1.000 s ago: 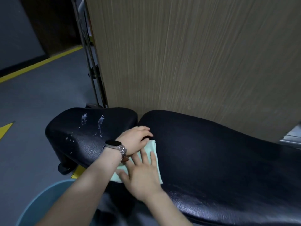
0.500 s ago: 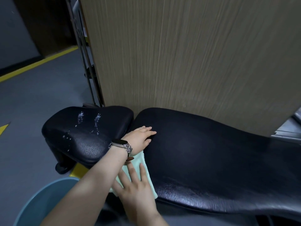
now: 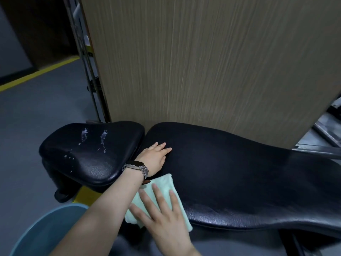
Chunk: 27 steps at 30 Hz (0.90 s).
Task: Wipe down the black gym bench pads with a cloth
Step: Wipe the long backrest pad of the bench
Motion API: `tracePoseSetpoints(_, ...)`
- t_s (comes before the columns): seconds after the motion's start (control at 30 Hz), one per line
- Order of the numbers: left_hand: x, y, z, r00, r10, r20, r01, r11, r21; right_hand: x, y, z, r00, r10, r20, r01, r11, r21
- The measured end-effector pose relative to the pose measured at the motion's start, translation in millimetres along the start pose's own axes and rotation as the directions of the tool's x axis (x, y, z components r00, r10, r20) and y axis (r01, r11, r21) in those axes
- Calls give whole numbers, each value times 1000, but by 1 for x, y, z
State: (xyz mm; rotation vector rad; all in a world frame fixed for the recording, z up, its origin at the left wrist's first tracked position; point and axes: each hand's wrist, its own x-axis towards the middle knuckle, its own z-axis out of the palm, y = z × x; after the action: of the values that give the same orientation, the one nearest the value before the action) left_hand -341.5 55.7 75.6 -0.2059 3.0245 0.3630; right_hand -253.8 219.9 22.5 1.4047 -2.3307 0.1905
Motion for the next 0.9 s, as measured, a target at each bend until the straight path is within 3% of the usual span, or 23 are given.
tracePoseSetpoints(0.23, -1, 2, 4, 1000, -22, -1, 22, 1000, -21, 8, 2, -11, 992, -36, 122, 30, 998, 56)
tracePoseSetpoints(0.47, -6, 11, 7, 999, -44, 17, 44, 999, -13, -13, 22, -13, 992, -84, 92, 83, 996, 8)
tracePoseSetpoints(0.9, -28, 33, 13, 998, -58, 13, 57, 997, 49, -71, 80, -30, 997, -28, 70, 35, 995, -98)
